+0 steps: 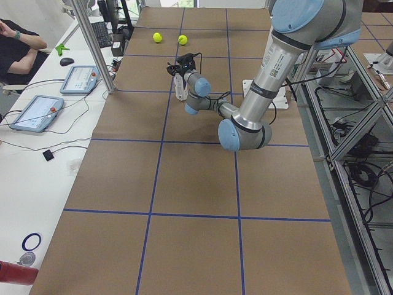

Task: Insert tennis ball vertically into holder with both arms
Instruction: 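Open the left gripper and draw it back from the can, then lower the left gripper beside the can's base while the right arm enters, then lower the right gripper onto the nearer yellow tennis ball and close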

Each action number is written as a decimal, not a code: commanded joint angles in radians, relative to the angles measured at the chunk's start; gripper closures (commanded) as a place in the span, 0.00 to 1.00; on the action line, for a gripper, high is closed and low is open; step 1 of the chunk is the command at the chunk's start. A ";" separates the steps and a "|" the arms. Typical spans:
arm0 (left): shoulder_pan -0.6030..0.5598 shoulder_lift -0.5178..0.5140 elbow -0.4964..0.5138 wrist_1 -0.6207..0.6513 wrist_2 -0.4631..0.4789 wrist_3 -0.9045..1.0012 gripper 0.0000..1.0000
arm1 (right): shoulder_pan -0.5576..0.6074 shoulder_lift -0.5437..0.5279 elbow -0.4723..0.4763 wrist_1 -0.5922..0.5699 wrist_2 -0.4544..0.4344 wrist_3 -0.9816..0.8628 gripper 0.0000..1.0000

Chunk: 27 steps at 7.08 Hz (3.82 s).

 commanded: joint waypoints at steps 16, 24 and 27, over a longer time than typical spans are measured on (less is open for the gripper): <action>-0.030 0.276 -0.218 0.433 -0.322 -0.034 0.01 | -0.256 -0.040 -0.028 0.318 -0.020 0.329 0.01; -0.032 0.273 -0.209 0.433 -0.320 -0.031 0.01 | -0.518 0.199 -0.189 0.322 -0.189 0.464 0.01; -0.032 0.273 -0.203 0.431 -0.320 -0.023 0.01 | -0.574 0.225 -0.237 0.322 -0.251 0.456 0.01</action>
